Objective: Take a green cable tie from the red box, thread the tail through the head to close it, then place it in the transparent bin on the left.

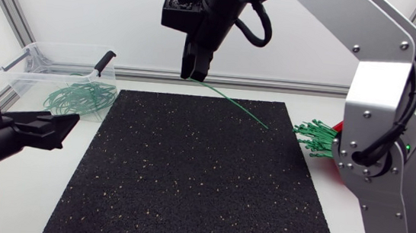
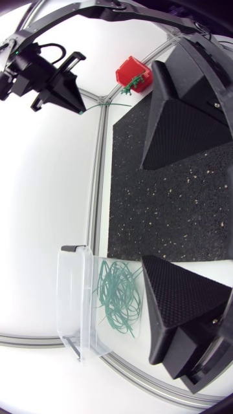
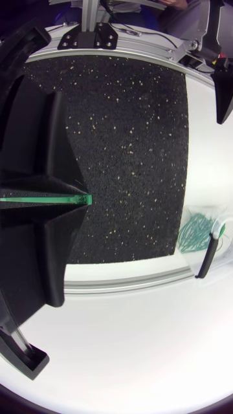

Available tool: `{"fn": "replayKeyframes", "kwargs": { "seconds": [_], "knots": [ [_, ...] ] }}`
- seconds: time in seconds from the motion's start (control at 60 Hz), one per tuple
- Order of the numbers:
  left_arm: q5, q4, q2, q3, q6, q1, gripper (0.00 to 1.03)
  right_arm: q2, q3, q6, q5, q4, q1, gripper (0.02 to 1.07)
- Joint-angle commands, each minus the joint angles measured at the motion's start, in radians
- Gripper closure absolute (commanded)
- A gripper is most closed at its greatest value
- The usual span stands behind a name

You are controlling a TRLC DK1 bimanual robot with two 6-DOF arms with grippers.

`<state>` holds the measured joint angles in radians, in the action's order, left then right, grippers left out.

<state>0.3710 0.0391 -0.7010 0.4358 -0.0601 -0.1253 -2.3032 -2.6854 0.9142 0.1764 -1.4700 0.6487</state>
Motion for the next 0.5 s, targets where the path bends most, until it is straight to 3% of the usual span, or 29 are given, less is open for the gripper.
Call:
{"fn": "replayKeyframes", "kwargs": {
  "seconds": [0.0, 0.117, 0.233, 0.367, 0.483],
  "knots": [
    [0.045, -0.007, -0.147, 0.104, -0.014, -0.034, 0.11, -0.07, -0.062, -0.032, -0.011, -0.016, -0.024, 1.01],
    [0.103, 0.008, -0.226, 0.152, 0.003, -0.022, 0.11, -0.101, -0.105, -0.043, -0.017, -0.016, -0.037, 1.01],
    [0.108, -0.016, -0.232, 0.135, 0.005, 0.061, 0.11, -0.093, -0.079, -0.043, 0.0, -0.023, -0.038, 1.01],
    [0.12, -0.019, -0.233, 0.129, 0.005, 0.128, 0.11, -0.055, 0.01, -0.043, 0.058, -0.015, -0.034, 1.01],
    [0.167, -0.018, -0.241, 0.132, -0.001, 0.136, 0.11, -0.015, 0.124, -0.043, 0.103, -0.007, -0.023, 1.01]
  ]
}}
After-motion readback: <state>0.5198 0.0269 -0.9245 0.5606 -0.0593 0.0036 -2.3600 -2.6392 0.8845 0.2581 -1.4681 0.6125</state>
